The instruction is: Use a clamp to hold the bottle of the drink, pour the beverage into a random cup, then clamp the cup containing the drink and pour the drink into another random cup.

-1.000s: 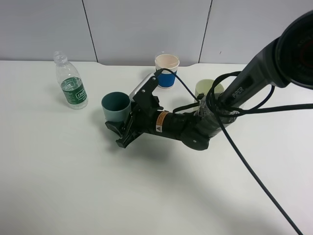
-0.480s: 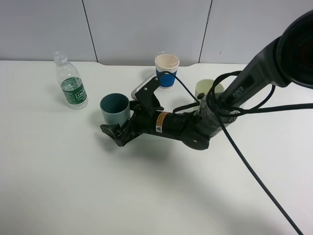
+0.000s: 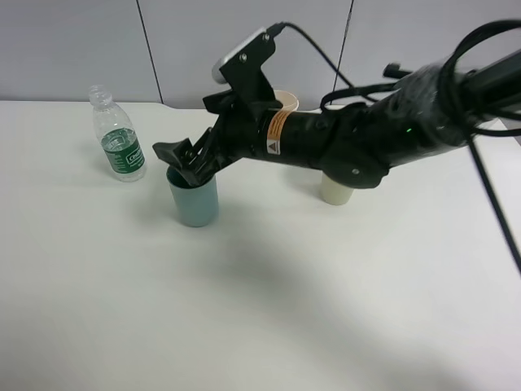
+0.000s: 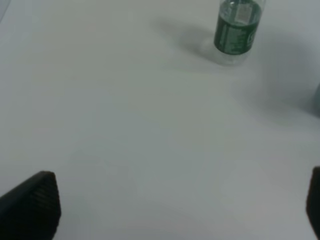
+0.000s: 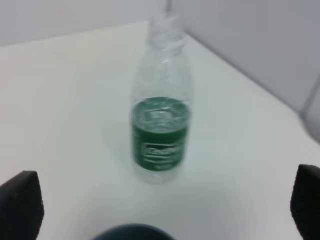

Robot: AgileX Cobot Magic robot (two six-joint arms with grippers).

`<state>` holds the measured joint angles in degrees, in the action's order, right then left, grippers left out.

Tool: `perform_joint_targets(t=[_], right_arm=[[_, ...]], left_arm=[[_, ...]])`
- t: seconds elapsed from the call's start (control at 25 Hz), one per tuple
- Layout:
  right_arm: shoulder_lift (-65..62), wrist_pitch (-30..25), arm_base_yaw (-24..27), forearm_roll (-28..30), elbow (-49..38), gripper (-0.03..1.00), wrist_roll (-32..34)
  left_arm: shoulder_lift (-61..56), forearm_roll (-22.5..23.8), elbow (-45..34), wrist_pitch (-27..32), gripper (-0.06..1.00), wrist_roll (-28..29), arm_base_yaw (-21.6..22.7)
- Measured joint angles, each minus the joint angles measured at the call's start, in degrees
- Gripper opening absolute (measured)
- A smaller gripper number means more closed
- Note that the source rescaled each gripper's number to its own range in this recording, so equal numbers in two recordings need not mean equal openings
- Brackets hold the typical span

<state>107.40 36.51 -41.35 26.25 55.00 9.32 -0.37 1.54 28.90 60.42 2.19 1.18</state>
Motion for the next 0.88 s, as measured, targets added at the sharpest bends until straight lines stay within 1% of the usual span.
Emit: perform_joint_targets(t=[0.12,0.2,0.36,0.6,0.72,0.88], right_arm=[[-5.6,-9.1,0.7,0.0,0.0,1.00,0.0],[-8.7,-13.0,1.9,-0.4,0.0,1.00,0.0],[-13.5,-19.8,5.0,-2.0,0.0,1.00,0.0],[-19.4,-30.0,10.8,-2.8,0.0,1.00,0.0],[-22.1,-35.6,13.4,-2.7,0.0,1.00,0.0],[-25.1,-42.1,17.6,-1.3,0.0,1.00,0.0]], left_arm=[[0.0,0.0,0.0,0.0,1.00,0.0,0.0],[0.0,0.0,0.0,0.0,1.00,0.0,0.0],[0.0,0.0,0.0,0.0,1.00,0.0,0.0],[0.0,0.0,0.0,0.0,1.00,0.0,0.0],[0.0,0.0,0.0,0.0,1.00,0.0,0.0],[0.0,0.0,0.0,0.0,1.00,0.0,0.0]])
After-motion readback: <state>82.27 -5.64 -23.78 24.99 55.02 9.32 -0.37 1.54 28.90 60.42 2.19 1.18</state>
